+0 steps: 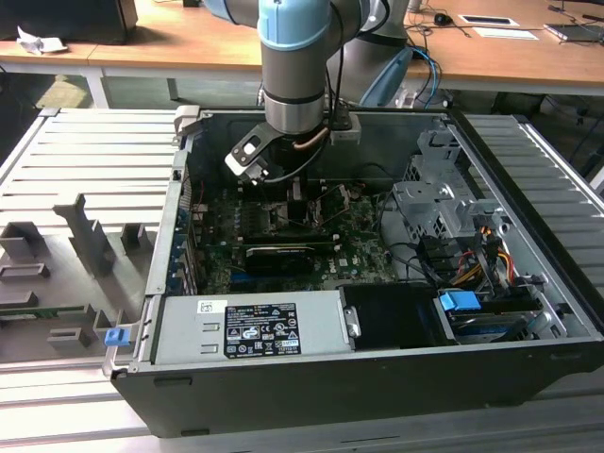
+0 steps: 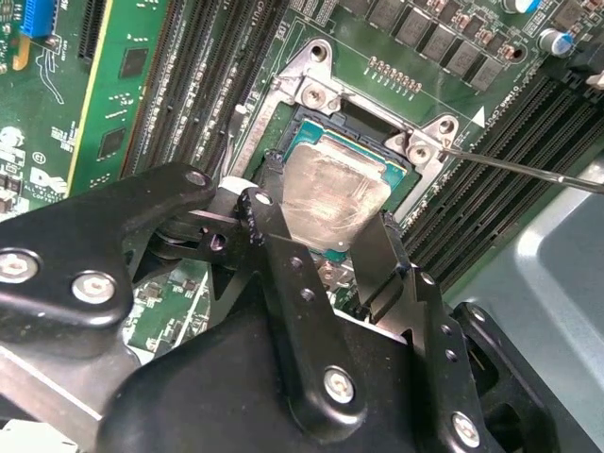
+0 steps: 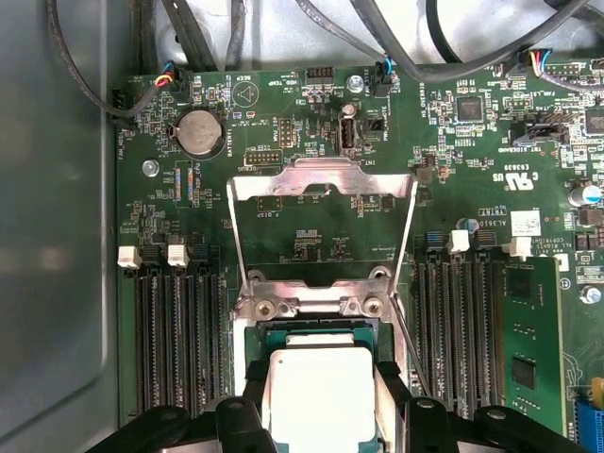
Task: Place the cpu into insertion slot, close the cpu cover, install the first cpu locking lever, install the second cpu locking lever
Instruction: 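Place the cpu into insertion slot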
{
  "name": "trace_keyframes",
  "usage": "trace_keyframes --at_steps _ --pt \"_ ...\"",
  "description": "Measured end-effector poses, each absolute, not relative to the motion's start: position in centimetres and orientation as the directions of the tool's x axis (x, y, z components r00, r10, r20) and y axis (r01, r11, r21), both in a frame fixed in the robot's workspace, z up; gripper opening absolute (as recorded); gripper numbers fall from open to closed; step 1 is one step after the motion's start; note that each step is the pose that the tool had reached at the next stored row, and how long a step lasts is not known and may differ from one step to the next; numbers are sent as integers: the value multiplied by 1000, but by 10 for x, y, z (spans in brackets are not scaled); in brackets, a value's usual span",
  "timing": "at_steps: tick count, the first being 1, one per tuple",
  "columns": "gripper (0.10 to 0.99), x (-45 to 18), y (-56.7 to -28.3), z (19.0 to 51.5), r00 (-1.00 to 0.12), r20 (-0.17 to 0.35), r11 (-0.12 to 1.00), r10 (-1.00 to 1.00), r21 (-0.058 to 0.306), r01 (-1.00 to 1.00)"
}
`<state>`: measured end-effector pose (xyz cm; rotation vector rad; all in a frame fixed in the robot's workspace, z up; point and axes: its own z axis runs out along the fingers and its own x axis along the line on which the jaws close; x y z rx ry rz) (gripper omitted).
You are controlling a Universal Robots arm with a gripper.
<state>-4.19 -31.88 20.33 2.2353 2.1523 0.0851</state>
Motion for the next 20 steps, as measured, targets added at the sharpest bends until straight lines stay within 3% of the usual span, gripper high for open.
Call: trace_keyframes --at_steps 7,8,17,18,19,20 --pt "541 -42 -319 203 37 14 -38 999 65 997" --pt "604 -42 -319 203 37 14 -38 999 65 997" --pt "588 -42 -319 210 37 14 -38 999 65 997" --pt "525 -42 -319 211 37 14 -38 999 65 997" --pt "400 -42 -319 212 37 14 -38 999 65 997" --pt "400 -42 -319 213 37 14 -38 999 65 997"
